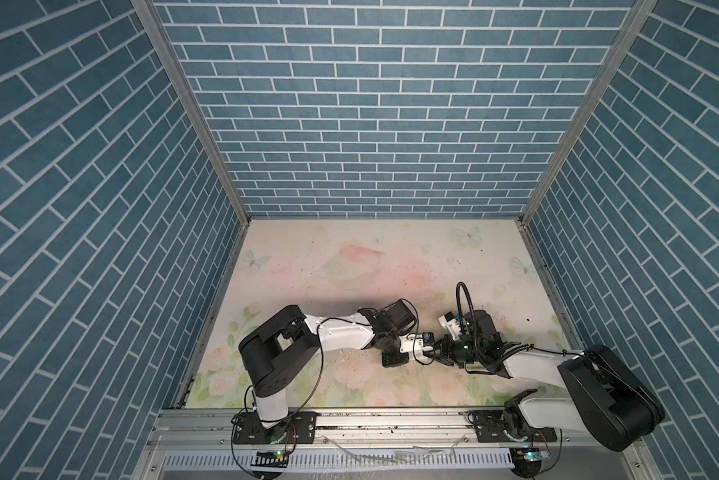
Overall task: Load the staples into the stapler
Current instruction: 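Slide the lid off with the right gripper, exposing the staple strips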
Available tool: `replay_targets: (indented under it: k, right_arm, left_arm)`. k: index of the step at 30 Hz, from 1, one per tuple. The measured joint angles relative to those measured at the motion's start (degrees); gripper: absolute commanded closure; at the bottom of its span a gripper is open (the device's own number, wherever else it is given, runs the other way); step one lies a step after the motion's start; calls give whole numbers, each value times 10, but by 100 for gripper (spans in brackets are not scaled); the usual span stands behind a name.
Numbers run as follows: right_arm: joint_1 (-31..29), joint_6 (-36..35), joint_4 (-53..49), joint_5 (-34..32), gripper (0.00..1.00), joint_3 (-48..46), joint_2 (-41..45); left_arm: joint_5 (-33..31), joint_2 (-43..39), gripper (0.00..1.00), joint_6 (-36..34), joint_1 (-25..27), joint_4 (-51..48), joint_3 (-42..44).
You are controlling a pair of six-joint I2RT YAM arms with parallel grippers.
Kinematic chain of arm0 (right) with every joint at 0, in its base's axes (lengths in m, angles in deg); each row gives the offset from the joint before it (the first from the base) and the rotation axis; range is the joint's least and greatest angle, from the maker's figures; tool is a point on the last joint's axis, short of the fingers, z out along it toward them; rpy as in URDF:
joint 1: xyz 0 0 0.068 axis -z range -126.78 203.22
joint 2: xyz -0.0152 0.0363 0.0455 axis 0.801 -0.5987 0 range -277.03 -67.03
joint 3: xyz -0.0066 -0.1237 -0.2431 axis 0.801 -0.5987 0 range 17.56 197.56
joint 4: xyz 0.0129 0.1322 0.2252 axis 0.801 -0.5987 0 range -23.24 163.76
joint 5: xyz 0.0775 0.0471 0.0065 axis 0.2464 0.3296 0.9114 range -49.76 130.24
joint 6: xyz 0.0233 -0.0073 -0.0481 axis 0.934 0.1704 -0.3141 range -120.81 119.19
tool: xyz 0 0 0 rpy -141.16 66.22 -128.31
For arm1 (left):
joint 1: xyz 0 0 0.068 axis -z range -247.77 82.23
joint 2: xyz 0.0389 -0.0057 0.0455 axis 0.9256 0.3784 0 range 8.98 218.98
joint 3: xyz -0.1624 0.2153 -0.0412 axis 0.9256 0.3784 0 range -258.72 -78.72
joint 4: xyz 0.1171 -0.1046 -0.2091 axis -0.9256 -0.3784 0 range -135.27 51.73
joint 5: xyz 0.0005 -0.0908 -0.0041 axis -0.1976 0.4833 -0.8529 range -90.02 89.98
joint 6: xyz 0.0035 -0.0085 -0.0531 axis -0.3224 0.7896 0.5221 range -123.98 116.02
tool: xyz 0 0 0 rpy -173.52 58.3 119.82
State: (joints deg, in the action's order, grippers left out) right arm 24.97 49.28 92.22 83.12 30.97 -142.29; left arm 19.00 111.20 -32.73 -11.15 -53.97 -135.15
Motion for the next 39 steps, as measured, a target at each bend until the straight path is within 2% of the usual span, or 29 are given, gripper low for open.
replay_targets:
  k: [14,34,39]
  right_arm:
    - [0,0,-15,-16,96,-14,37]
    - [22,-10,-110,-60,94,-34,151]
    - [33,-14,-144,-74,80,-36,185]
  left_arm:
    - [-5,-10,71,-5,0,4,13]
    - [-15,-30,71,-9,-16,-14,30]
    - [-16,-31,69,-11,-16,-19,29]
